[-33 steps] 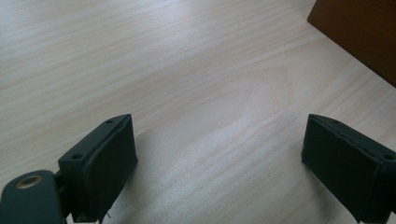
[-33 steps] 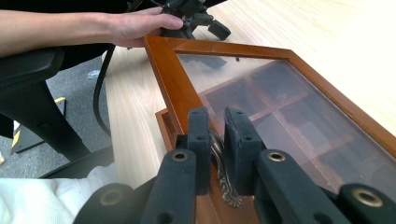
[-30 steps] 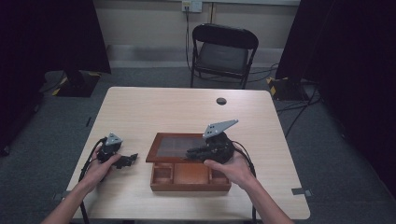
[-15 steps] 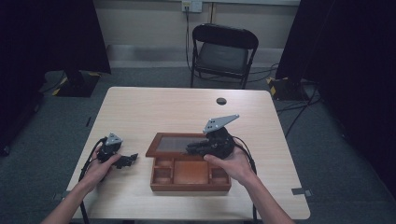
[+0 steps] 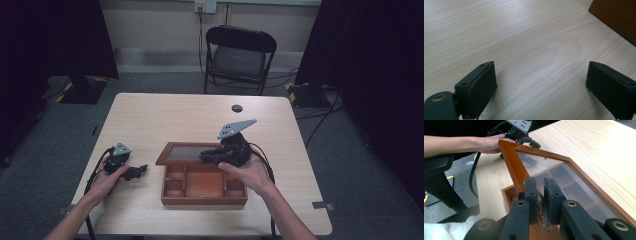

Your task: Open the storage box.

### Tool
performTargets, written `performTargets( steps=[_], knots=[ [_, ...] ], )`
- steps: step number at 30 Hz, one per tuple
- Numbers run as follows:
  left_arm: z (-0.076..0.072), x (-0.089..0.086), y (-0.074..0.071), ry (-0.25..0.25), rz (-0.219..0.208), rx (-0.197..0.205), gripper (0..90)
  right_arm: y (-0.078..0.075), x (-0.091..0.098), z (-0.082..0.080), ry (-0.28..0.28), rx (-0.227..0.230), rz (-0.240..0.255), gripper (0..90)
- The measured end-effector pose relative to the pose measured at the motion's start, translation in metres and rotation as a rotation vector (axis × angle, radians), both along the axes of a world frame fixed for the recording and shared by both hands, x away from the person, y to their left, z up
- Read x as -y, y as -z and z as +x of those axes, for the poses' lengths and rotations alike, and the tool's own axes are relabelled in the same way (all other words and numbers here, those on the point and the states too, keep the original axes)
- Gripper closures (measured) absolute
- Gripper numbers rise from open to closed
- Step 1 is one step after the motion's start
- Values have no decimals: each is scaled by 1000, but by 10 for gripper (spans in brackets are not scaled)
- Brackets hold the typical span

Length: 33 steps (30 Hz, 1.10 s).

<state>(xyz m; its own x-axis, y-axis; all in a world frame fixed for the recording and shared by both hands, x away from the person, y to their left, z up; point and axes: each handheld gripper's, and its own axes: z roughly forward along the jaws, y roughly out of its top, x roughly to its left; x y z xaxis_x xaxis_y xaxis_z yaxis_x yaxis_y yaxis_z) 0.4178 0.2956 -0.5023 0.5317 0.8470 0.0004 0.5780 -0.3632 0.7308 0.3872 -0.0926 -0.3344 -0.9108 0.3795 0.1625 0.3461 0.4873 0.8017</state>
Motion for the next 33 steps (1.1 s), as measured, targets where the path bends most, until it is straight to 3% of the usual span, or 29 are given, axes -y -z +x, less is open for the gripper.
performTargets(
  steps=[33],
  knots=[
    [0, 0, 0, 2, 1, 0, 88, -14, 0, 16, 3, -12, 5, 824]
  ],
)
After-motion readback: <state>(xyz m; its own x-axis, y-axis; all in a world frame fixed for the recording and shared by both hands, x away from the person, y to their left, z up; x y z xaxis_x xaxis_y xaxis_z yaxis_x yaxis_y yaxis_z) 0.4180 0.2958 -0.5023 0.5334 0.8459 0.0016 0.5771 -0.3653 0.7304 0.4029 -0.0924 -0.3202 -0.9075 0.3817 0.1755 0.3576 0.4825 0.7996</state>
